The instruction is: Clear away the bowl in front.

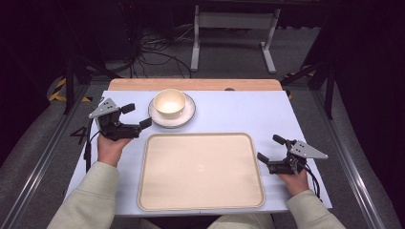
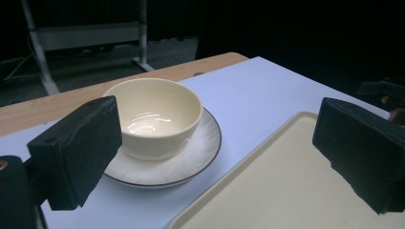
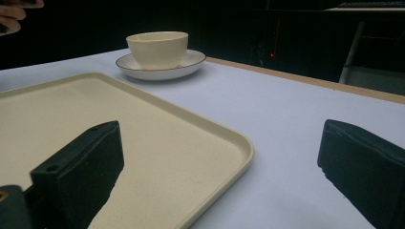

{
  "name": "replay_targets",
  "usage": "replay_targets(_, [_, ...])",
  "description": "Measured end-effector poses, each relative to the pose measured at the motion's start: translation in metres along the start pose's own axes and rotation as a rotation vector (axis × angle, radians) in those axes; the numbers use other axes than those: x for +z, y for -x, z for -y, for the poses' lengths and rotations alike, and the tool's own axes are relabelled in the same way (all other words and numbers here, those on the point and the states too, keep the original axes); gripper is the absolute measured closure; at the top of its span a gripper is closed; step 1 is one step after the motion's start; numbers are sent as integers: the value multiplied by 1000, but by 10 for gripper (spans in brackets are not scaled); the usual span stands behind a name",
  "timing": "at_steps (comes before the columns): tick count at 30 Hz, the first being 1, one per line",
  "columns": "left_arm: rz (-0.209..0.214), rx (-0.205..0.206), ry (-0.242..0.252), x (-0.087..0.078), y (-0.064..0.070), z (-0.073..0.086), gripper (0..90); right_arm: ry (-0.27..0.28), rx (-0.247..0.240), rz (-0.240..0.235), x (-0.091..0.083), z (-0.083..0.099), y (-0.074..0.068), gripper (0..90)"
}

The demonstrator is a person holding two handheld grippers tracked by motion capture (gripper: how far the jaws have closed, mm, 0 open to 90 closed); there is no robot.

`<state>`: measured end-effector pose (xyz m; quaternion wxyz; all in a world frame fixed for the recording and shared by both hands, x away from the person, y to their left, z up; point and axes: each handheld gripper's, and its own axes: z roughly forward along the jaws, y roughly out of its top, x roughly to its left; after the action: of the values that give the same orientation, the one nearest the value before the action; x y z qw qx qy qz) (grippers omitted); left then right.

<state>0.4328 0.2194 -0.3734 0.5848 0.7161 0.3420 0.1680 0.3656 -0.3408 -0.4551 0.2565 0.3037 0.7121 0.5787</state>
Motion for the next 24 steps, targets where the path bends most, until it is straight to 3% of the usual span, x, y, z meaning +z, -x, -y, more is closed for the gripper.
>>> replay_targets(6, [-2, 7, -6, 4, -4, -7, 27, 0, 3, -4, 0, 0, 0, 20])
replay_targets(13, [-22, 54, -23, 8, -1, -14, 26, 1, 4, -7, 0, 0, 0, 20])
replay_targets(16, [-63, 52, -1, 9, 0, -16, 23, 1, 4, -8, 0, 0, 0, 20])
replay_targets(19, [-77, 53, -3, 11, -1, -18, 22, 1, 4, -7, 0, 0, 0, 20])
replay_targets(24, [-48, 49, -18, 16, -4, -22, 42, 5, 12, -16, 0, 0, 0, 20])
